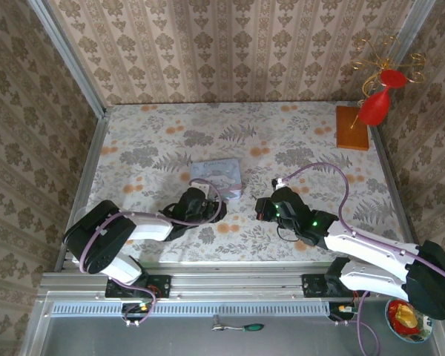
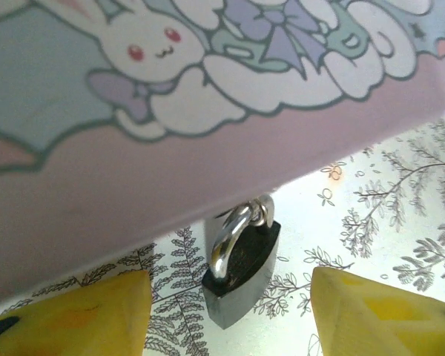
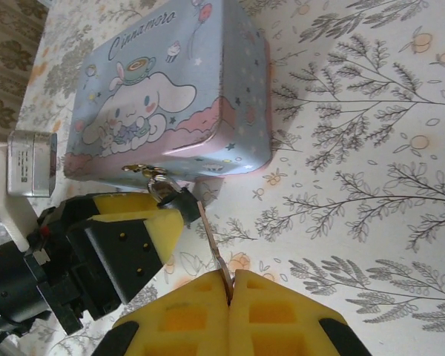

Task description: Unlock the padlock with the key

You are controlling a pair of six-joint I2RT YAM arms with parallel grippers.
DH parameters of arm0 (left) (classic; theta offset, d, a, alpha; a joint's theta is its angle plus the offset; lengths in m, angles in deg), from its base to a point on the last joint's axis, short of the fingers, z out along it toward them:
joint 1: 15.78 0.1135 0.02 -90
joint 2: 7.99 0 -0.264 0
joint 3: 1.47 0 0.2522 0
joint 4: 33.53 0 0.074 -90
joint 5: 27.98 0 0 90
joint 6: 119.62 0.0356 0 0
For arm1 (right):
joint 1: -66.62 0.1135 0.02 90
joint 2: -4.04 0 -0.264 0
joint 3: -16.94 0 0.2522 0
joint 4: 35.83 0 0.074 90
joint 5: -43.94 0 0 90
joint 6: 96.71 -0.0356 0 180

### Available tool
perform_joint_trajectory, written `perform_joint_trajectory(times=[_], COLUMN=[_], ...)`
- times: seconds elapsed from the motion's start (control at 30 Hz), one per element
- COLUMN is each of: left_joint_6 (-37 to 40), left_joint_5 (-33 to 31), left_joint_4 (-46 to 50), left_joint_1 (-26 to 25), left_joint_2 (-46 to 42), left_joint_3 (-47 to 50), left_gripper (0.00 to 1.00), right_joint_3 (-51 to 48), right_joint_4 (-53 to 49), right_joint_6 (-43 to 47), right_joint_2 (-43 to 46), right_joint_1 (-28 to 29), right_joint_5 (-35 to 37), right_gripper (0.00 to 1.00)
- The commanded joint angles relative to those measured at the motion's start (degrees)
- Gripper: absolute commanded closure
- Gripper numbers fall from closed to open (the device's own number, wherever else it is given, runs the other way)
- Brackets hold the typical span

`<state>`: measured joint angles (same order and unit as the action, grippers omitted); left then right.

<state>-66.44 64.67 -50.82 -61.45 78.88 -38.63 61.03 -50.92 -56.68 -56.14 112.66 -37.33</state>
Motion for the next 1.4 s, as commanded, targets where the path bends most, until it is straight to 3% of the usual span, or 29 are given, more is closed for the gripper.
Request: perform_joint_trajectory(times=[0.0,0.23,0.5,0.7,0.83,1.1,1.37], left_joint_6=[1.01,-0.18,-1.21,-3.30,-5.09,-12.80,-19.25], left_joint_5=[3.60,2.77,0.18,0.44,0.42,4.78,8.39], left_joint_4=[-10.11,-15.72,-16.67,-17.32,-17.34,-12.14,-8.91], left_joint_1=[1.50,2.16,2.16,2.11,2.13,2.16,2.24], left_joint_2=[0.26,6.14,9.72,9.45,7.79,2.13,-2.79], left_joint_3=[4.25,3.16,0.90,0.16,0.54,-1.64,-4.04], left_gripper=[0.40,0.43,0.59,0.79,0.84,0.94,0.94], right_joint_3=[-1.84,-1.60,-1.81,-3.20,-3.24,-4.12,-4.75], right_joint_4=[4.79,7.74,10.66,13.91,12.74,14.61,22.50], right_joint_6=[-2.14,-3.53,-4.49,-7.24,-8.04,-9.51,-13.77], right_joint_2=[-0.54,-3.19,-6.66,-8.45,-8.44,-8.86,-13.21], right_joint_1=[0.68,2.57,4.97,4.94,4.51,-0.04,-2.88], right_joint_5=[-2.04,-1.67,-1.33,-1.81,-1.65,-8.62,-18.70], right_gripper=[1.00,1.00,1.00,1.00,1.00,1.00,1.00])
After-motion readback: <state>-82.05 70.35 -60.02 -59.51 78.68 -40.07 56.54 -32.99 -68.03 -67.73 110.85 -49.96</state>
